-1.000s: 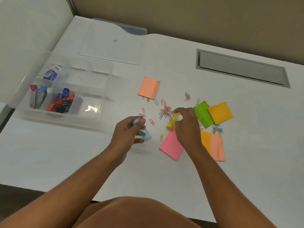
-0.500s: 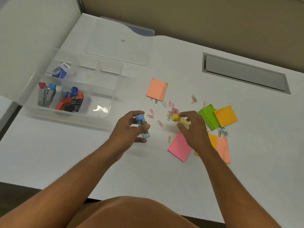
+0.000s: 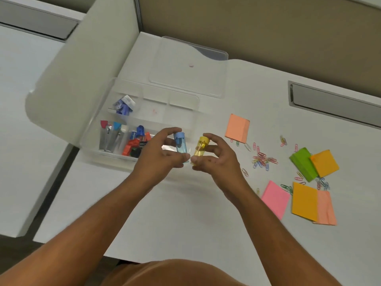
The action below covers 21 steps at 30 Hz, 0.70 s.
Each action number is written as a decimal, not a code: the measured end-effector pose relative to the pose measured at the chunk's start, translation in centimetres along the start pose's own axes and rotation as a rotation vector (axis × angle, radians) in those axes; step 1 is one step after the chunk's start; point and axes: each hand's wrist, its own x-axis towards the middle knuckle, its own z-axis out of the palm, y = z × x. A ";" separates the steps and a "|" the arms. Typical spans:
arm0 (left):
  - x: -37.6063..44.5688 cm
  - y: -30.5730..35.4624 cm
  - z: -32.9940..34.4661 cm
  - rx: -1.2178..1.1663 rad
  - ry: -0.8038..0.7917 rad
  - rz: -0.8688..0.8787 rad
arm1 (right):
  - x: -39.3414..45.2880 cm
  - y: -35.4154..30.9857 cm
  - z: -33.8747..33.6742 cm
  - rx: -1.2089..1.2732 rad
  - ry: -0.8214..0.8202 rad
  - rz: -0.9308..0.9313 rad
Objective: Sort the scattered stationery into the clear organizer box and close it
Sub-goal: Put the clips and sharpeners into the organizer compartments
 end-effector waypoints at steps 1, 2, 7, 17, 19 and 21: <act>0.5 0.0 -1.2 0.021 0.012 0.009 | 0.7 -0.5 0.9 -0.021 -0.033 0.000; 1.1 0.0 -2.4 0.047 0.023 0.020 | 1.4 -1.0 1.8 -0.057 -0.062 -0.008; 5.0 0.6 -7.0 0.200 0.070 0.070 | 5.9 -3.1 6.3 -0.273 -0.019 -0.144; 13.2 2.5 -9.5 0.671 0.034 0.109 | 16.5 -4.2 10.7 -1.056 -0.079 -0.359; 14.2 2.0 -9.4 0.739 0.044 0.096 | 17.4 -4.2 10.8 -1.131 -0.104 -0.317; 15.0 1.7 -9.1 0.848 0.046 0.093 | 18.1 -4.1 10.9 -1.176 -0.121 -0.296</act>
